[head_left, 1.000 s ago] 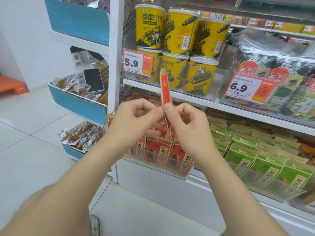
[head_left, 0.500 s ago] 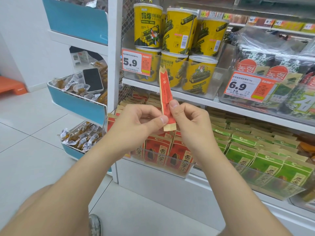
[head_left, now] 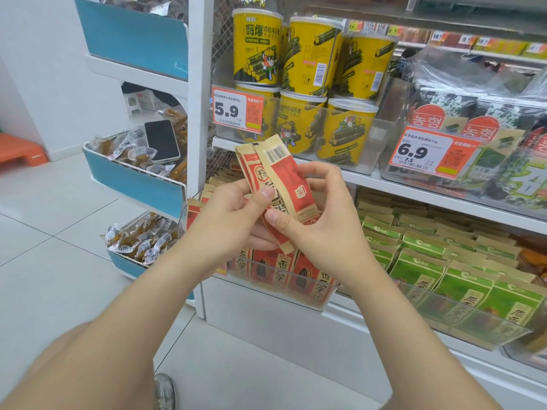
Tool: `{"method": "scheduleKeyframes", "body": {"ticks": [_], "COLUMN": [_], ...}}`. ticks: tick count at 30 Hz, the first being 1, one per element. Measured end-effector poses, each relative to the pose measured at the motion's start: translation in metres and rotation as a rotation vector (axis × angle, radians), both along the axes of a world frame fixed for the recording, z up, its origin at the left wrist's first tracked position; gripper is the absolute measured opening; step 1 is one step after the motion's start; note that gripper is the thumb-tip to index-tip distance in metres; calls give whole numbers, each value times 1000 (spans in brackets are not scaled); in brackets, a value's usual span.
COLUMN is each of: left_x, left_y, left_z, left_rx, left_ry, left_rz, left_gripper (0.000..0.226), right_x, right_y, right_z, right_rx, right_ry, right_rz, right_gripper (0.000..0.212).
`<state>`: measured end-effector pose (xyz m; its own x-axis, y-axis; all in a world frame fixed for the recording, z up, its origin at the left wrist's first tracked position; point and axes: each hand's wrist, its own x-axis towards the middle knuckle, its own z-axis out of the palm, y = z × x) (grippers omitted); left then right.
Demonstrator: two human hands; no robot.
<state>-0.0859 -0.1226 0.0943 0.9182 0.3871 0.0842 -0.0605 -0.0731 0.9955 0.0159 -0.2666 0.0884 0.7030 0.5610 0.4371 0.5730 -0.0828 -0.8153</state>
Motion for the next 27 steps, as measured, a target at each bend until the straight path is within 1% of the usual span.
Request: {"method": "scheduleKeyframes", "body": {"ticks": [5,7,9,12,13,15,17,19,20,22,23,24,25,26,27], "left_x": [2,2,2,3,4,5,5,7,7,7,8,8,9,9,10], "left_y": [-1,-4,-7,-4,-2,1,3,8,12,20,23,27,31,35,40], "left_z": [-3,-3,-1,2,3,3,3,3,2,1,1,1,-1,-3,-7], "left_rx": [98,161,116,26,-12,-121,-224,-284,-289,-236,-180,-94,31,197,376], "left_ry": [-10,-7,19,86,105,94,53,52,72,146,175,185,180,171,163], "left_rz": [4,25,54,178,222,273,286,282,263,223,232,270,330,393,436], "left_gripper": [23,22,23,43,46,42,34,32,37,49,50,45,37,29,26], "right_x": [-2,-4,-3,3,5,8,11,15,17,20,22,25,28,32,36], "right_y": [6,8,8,2,0,-5,-7,-8,-8,-8,-7,-6,-5,-3,0], "right_z": [-9,-12,-13,-13,-11,-7,-4,-3,-3,-2,-2,-2,-2,-4,-6], "right_rx": [-113,-170,-228,-341,-383,-425,-389,-278,-198,-56,-10,19,31,35,31], "right_ry": [-65,-113,-140,-228,-260,-330,-416,-478,-487,-431,-396,-370,-348,-319,-288], "right_rz": [-4,-11,-3,111,158,215,206,159,125,31,-37,-110,-174,-221,-253], "right_gripper": [95,101,100,99,100,98,87,68,57,36,28,22,17,14,10]}}
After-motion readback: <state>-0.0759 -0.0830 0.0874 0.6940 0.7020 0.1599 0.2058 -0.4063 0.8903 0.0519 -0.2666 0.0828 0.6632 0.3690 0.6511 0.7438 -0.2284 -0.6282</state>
